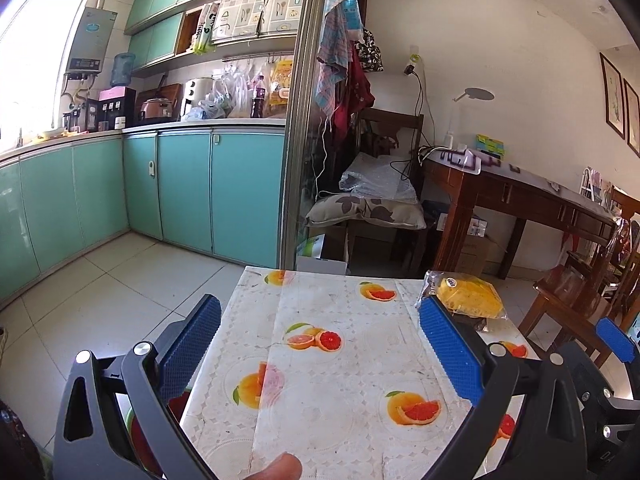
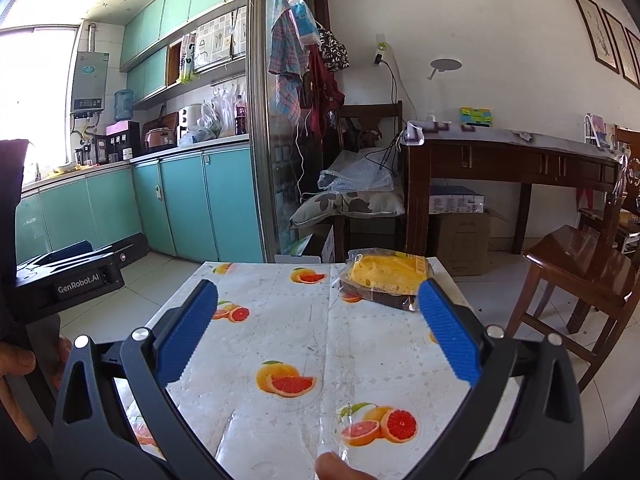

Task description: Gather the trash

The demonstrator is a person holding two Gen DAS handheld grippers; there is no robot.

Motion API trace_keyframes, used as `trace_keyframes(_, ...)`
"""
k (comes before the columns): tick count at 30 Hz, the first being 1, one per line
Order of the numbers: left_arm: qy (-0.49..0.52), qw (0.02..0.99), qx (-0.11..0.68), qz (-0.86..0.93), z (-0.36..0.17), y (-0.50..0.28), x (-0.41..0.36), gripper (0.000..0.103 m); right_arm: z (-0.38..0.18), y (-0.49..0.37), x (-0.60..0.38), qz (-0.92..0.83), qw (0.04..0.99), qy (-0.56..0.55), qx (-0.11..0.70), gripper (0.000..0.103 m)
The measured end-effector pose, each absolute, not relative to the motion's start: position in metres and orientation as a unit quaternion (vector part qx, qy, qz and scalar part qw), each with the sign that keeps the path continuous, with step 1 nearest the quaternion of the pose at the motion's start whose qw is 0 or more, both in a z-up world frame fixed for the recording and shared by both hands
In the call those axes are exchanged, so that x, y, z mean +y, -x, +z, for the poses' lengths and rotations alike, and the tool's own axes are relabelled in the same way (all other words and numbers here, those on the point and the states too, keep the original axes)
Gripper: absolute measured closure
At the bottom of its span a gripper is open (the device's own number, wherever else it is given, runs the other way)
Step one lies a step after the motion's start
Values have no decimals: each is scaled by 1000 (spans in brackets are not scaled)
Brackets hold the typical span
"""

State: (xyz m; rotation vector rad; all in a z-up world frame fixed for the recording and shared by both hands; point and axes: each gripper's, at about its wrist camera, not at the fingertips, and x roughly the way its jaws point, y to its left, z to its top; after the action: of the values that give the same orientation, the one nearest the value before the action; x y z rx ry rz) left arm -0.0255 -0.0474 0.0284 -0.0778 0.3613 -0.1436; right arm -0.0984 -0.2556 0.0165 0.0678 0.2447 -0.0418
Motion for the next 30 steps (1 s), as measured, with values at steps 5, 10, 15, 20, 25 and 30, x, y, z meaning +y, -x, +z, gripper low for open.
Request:
trace_keyframes(5,34,981,179,-68,27,26,-47,7,17,99,-255,-21,992,-37,122,4)
trace_keyframes(10,24,981,182,-60,25,28,-46,7,14,98,-254,-20,991,-38,127,4)
trace_keyframes(15,27,981,186,-55,25,27,-43,7,13,97,-251,-15,991,-43,129,4)
trace_keyframes(20,30,980,191,-53,24,25,-40,7,13,97,-249,-13,990,-42,131,4)
trace_keyframes(25,27,980,193,-50,22,24,-40,7,11,95,-248,-14,990,-41,134,4)
trace_keyframes(30,27,979,197,-49,21,23,-40,7,9,94,-246,-12,990,-40,137,4)
